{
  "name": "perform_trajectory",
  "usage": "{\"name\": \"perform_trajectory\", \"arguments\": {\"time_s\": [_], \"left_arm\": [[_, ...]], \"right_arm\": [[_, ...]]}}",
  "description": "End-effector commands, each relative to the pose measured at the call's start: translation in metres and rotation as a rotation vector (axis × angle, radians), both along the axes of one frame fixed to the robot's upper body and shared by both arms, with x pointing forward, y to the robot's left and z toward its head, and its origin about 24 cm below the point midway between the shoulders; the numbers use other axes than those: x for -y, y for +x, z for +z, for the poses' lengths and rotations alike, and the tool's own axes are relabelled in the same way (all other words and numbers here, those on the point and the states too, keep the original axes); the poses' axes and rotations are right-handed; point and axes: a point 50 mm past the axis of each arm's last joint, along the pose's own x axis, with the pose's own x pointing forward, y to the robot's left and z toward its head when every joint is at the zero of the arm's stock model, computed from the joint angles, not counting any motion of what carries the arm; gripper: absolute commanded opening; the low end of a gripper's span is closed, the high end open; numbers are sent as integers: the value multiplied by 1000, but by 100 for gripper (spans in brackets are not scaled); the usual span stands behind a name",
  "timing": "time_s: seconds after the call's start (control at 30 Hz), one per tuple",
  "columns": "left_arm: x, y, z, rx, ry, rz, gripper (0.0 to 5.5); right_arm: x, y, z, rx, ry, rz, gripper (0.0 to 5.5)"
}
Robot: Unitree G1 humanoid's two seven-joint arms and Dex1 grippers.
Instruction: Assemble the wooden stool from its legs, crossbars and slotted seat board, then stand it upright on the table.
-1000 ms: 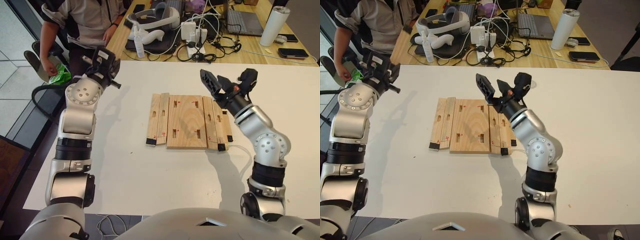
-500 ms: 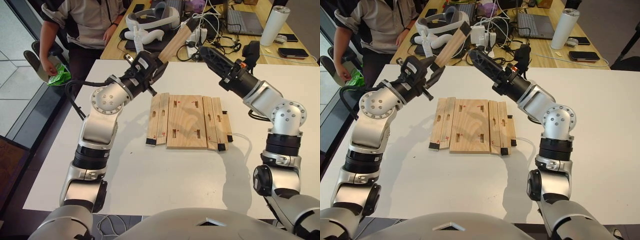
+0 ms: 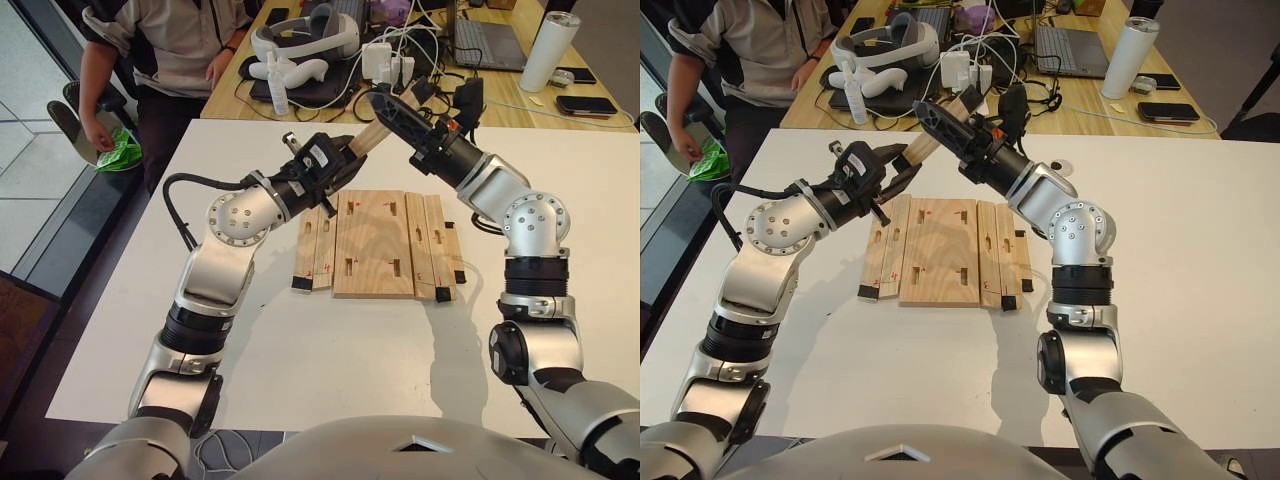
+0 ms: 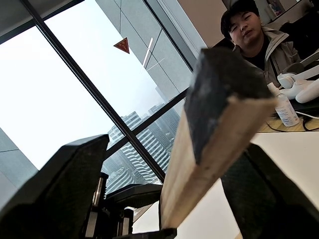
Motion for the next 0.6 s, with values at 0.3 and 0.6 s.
{"name": "perform_trajectory", "arguments": {"time_s": [0.3, 0.6], "left_arm": [[-8, 3, -2, -1, 52, 21, 129], [-1, 3, 2, 13, 51, -20, 129]], "right_arm": [[-3, -1, 7, 28, 10, 27, 188], [-10, -7, -2, 29, -27, 47, 57]]}}
